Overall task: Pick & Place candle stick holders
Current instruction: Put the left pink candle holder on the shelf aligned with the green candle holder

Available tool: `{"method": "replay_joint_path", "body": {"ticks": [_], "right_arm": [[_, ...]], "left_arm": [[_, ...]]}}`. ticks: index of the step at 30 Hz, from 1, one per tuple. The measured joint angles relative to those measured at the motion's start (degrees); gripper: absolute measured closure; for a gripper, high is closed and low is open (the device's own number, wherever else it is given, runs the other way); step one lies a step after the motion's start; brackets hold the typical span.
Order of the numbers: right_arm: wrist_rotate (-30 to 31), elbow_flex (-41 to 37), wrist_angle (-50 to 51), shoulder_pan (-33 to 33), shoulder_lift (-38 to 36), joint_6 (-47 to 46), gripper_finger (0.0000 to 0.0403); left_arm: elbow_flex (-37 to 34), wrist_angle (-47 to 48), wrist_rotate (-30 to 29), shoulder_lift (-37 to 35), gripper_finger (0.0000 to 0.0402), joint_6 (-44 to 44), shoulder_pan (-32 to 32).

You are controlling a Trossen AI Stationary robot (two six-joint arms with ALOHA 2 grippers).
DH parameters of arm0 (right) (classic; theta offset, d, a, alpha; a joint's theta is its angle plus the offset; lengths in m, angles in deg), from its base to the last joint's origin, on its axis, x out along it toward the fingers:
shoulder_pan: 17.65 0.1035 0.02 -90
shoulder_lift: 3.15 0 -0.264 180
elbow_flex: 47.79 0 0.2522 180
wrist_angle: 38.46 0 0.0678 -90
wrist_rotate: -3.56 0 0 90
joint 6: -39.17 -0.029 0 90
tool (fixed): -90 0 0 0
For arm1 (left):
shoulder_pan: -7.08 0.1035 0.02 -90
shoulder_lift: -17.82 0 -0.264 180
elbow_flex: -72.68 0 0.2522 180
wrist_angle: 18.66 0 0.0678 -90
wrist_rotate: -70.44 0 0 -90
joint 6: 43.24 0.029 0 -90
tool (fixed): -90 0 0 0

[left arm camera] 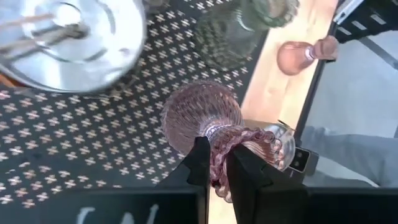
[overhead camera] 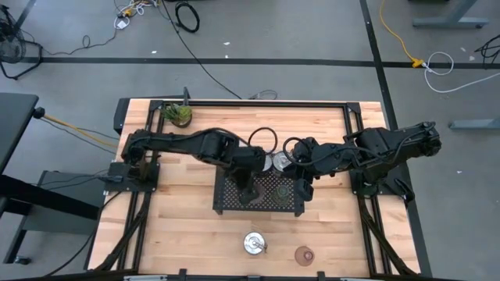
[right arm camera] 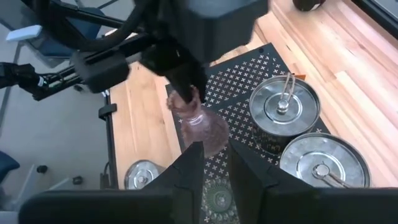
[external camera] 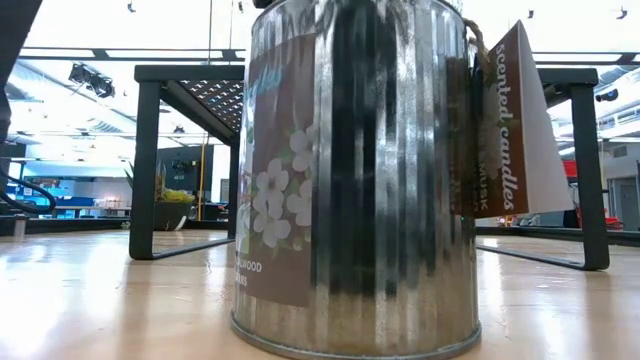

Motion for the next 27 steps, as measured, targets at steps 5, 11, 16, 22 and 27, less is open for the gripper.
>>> {"method": "replay_joint_path", "body": {"ticks": [5, 11, 16, 22, 27], "right_arm": [[0.0, 0.0, 0.0, 0.0, 0.0, 1.4, 0.0330], [0.0, 0.0, 0.0, 0.0, 0.0, 1.5, 0.0330], [-0.2, 0.0, 0.0, 0.0, 0.0, 1.6, 0.0330], [-0.2, 0.0, 0.0, 0.0, 0.0, 1.8, 0.0330], [-0.2, 0.0, 0.0, 0.0, 0.0, 1.7, 0.0330]], "left_arm": [[0.0, -0.4, 1.4, 0.6, 0.0369, 1.1, 1.8], [0.0, -3.0, 2.9, 2.0, 0.0369, 1.7, 2.1], [0.0, -3.7, 3.3, 2.5, 0.0369, 2.5, 2.0], [0.0, -3.9, 3.8, 2.7, 0.0369, 2.5, 2.0], [0.0, -3.8, 3.8, 2.7, 0.0343, 2.4, 2.0]]}}
